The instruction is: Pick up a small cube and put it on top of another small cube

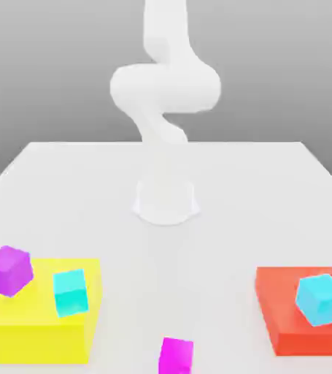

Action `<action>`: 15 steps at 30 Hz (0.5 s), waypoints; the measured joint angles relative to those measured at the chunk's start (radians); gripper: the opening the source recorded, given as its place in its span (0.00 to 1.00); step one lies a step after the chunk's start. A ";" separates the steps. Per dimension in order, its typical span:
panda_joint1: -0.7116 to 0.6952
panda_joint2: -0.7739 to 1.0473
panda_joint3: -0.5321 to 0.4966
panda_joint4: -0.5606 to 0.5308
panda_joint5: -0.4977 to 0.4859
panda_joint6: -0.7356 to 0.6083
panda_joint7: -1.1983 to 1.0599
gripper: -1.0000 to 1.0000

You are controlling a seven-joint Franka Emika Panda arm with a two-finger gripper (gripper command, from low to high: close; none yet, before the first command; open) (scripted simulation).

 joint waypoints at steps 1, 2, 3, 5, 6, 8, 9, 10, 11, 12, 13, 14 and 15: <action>-0.007 0.039 0.008 -0.005 -0.007 0.015 0.012 0.50; -0.015 0.077 0.016 -0.009 -0.013 0.029 0.023 0.50; -0.021 0.114 0.023 -0.013 -0.020 0.042 0.034 0.50; -0.033 0.188 0.036 -0.022 -0.033 0.069 0.057 0.50; -0.038 0.224 0.041 -0.026 -0.040 0.083 0.068 0.50; -0.047 0.297 0.052 -0.035 -0.053 0.109 0.090 0.50; -0.051 0.333 0.056 -0.039 -0.060 0.123 0.101 0.50; -0.055 0.370 0.060 -0.043 -0.067 0.136 0.113 0.50; -0.058 0.406 0.064 -0.048 -0.073 0.149 0.123 0.50; -0.060 0.442 0.066 -0.052 -0.079 0.163 0.134 0.50; -0.061 0.479 0.067 -0.056 -0.085 0.176 0.145 0.50; -0.063 0.515 0.069 -0.060 -0.090 0.189 0.155 0.50; -0.064 0.551 0.070 -0.065 -0.095 0.203 0.164 0.50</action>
